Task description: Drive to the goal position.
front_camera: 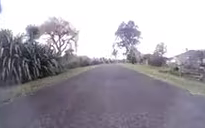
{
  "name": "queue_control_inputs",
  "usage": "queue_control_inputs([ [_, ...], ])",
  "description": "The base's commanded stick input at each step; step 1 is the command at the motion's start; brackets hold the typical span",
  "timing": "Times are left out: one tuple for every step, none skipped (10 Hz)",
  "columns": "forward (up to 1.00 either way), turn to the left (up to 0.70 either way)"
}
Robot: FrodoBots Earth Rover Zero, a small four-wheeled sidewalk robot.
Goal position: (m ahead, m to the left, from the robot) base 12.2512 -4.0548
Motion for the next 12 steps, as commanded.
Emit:
queue_control_inputs([
  [0.85,-0.28],
  [0.85,-0.33],
  [0.85,-0.33],
  [0.85,-0.34],
  [0.85,-0.34],
  [0.85,-0.09],
  [0.85,0.00],
  [0.85,0.00],
  [0.85,0.00],
  [0.85,0.00],
  [0.85,0.00],
  [0.85,0.00],
])
